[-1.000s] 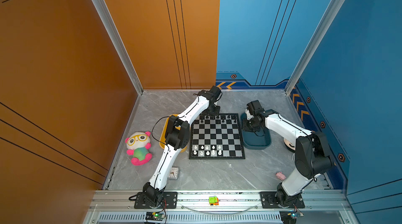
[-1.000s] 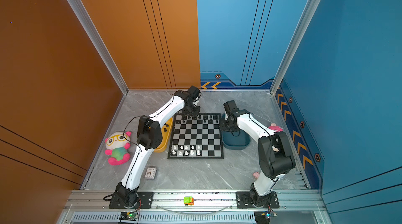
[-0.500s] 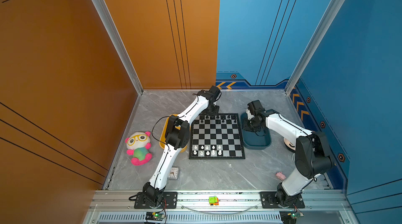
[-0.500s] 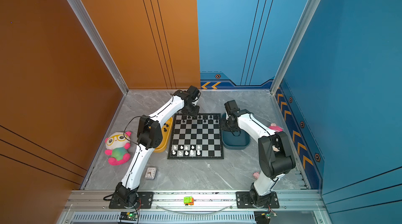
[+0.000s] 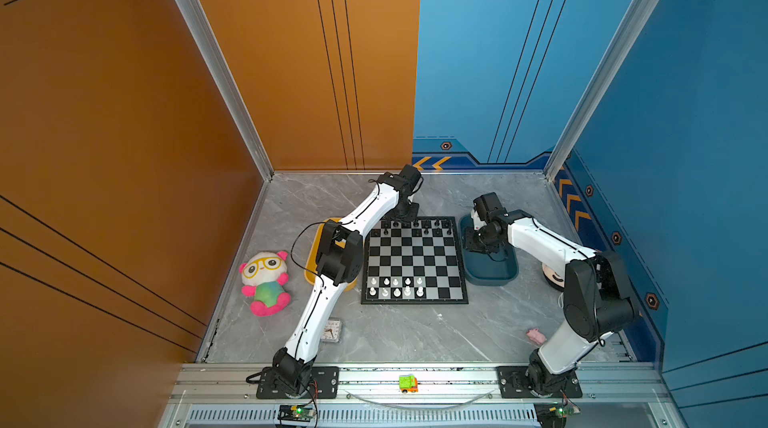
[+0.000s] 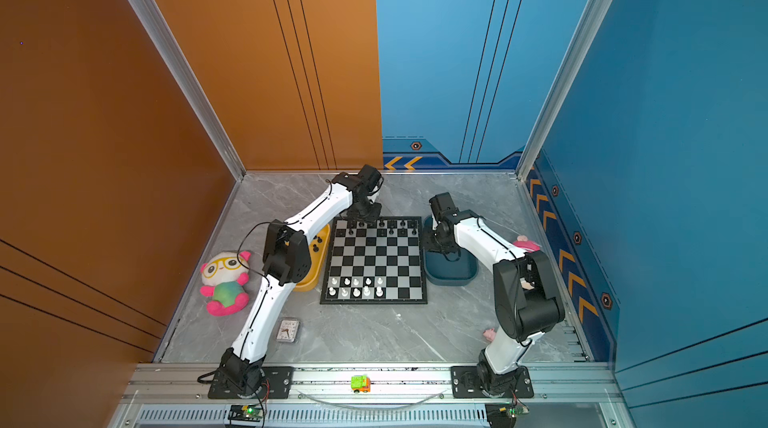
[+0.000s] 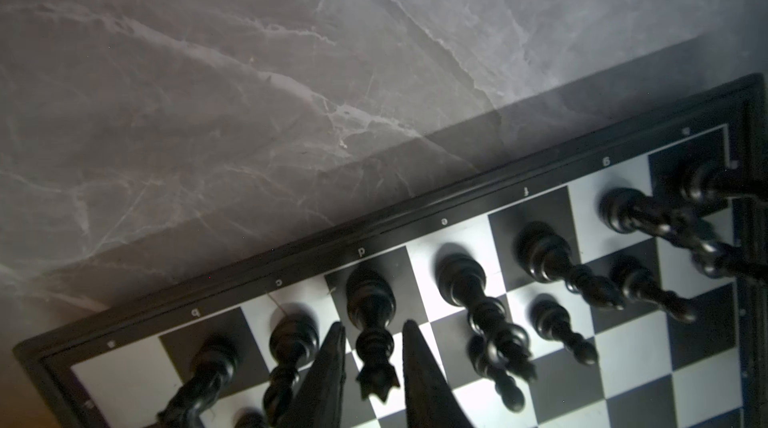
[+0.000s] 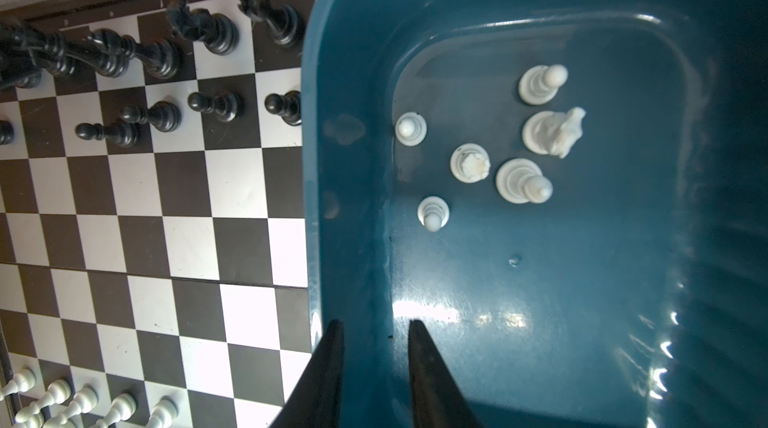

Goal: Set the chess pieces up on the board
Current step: 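Lower the black piece onto a far-row square and open the left gripper, then move the left gripper back over the yellow tray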

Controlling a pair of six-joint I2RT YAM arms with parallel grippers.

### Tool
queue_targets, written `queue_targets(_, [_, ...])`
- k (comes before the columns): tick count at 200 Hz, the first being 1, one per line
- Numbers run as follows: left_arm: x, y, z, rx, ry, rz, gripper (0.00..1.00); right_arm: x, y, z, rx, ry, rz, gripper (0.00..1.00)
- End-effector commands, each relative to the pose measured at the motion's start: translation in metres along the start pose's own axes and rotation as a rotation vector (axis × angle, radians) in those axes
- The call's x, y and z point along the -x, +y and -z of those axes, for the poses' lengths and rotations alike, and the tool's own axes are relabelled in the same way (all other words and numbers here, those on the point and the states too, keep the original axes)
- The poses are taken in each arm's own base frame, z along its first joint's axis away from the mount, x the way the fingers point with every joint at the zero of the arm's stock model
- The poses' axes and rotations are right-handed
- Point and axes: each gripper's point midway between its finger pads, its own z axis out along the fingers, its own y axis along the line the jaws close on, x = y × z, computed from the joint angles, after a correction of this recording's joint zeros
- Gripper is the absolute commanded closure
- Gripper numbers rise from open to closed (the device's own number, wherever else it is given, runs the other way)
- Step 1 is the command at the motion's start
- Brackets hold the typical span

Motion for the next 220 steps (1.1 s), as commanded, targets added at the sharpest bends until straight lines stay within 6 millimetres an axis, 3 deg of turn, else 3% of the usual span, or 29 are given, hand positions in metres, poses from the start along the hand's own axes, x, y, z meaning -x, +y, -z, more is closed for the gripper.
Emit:
queue_targets(1, [-0.003,0.003,-0.005,-0.002,0.024,0.002,0.68,-0.008,-0.004,-0.004,-0.010,0.030,-0.019,0.70])
queue_targets(38, [-0.002,0.001,0.003,-0.011,0.014,0.003,0.64,-0.007,-0.004,-0.001,-0.010,0.020,-0.022,0.70])
queue_targets(90, [0.008,-0.003,0.031,-0.031,-0.037,-0.001,0.63,-0.007,-0.003,0.007,-0.001,0.004,-0.026,0.70])
queue_targets(126, [0.021,-0.001,0.065,-0.024,-0.111,-0.008,0.63,-0.006,-0.003,0.015,0.002,-0.018,-0.030,0.70])
queue_targets(164, [0.027,0.005,0.116,-0.019,-0.195,-0.019,0.63,-0.006,-0.003,0.022,0.009,-0.038,-0.035,0.70])
queue_targets(194, [0.019,0.022,0.155,0.027,-0.242,-0.021,0.63,-0.006,0.000,0.027,0.029,-0.052,-0.040,0.70])
queue_targets(220, [0.002,0.047,0.176,0.069,-0.247,0.020,0.63,-0.006,0.001,0.028,0.036,-0.056,-0.043,0.70])
